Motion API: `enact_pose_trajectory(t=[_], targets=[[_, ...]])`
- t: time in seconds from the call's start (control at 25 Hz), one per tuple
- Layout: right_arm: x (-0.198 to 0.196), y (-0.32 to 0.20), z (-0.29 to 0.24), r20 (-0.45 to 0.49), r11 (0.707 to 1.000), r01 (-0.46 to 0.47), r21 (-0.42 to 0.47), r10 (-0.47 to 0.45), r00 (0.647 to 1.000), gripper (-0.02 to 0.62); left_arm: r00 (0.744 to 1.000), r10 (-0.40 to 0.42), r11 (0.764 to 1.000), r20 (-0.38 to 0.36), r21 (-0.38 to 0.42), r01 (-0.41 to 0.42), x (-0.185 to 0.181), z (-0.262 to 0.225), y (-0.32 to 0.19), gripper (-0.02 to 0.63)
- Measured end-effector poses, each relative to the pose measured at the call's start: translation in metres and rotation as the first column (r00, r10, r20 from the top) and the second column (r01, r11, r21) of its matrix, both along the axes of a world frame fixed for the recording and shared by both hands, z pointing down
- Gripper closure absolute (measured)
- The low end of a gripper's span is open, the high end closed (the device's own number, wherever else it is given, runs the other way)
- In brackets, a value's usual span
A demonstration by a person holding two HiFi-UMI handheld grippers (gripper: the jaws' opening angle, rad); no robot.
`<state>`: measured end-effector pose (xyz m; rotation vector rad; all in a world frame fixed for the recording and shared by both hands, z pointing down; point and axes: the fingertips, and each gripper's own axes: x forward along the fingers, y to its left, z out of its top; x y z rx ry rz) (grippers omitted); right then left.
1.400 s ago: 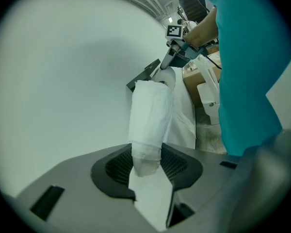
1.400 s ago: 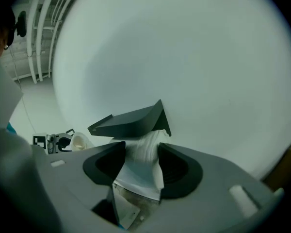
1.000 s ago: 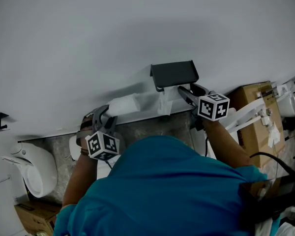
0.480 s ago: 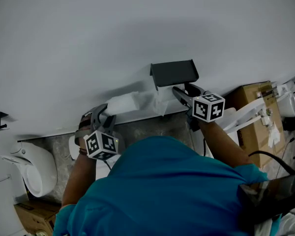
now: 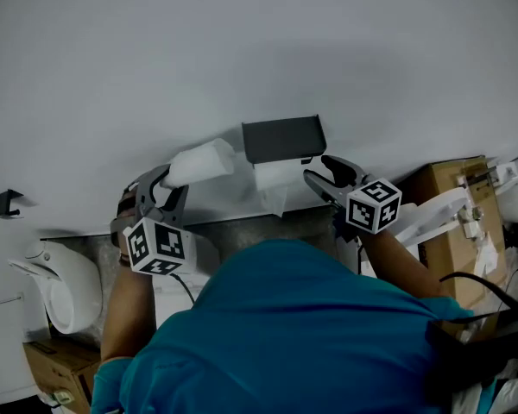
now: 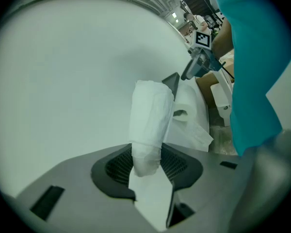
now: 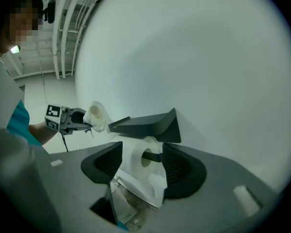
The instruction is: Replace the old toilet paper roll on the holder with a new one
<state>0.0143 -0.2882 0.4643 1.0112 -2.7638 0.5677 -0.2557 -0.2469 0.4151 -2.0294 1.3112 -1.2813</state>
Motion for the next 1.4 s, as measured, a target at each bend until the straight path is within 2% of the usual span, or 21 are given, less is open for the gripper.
enact_pose_trajectory(t=[0.16,0.28,0.44,0.56,0.76,1.08,1.24,1.4], targets=[[0.027,-0.001,0.011,-0.008,0.999,0.046,-0.019,-0.046,0.999,0.342,1.0,-0.015,0.999,0.012,0.037,0.014,0.031,-0.047,-0.009,0.437],[0.049,-0.004,0.016,-0.003,0.998,0.063,-0.028,-0.063,0.998,0.342,0.999,0.002,0.999,0.05,0.045,-0.004,0.066,-0.065,-0.021,0.437],[0.078,-0.005,0.023,0.011,0.996,0.076,-0.045,-0.076,0.997,0.342,0.991,0.049,0.999,0.121,-0.002,-0.049,0.118,-0.054,-0.047,0.437],[0.097,-0.001,0.028,0.016,0.994,0.089,-0.058,-0.088,0.996,0.342,0.983,0.063,0.997,0.17,-0.065,-0.052,0.142,-0.033,-0.065,0.437],[0.131,0.003,0.032,0.031,0.994,0.088,-0.069,-0.086,0.996,0.342,0.971,0.058,0.985,0.232,-0.171,-0.018,0.159,0.0,-0.082,0.436],[0.152,0.004,0.031,0.065,0.992,0.099,-0.085,-0.093,0.994,0.342,0.954,0.079,0.966,0.289,-0.258,-0.002,0.163,0.011,-0.088,0.432],[0.149,0.0,0.025,0.064,0.993,0.105,-0.061,-0.101,0.993,0.342,0.96,0.092,0.956,0.264,-0.292,-0.011,0.167,0.008,-0.082,0.383],[0.137,0.003,0.013,0.07,0.995,0.094,-0.036,-0.091,0.993,0.342,0.971,0.115,0.956,0.209,-0.288,-0.052,0.169,-0.003,-0.069,0.339]])
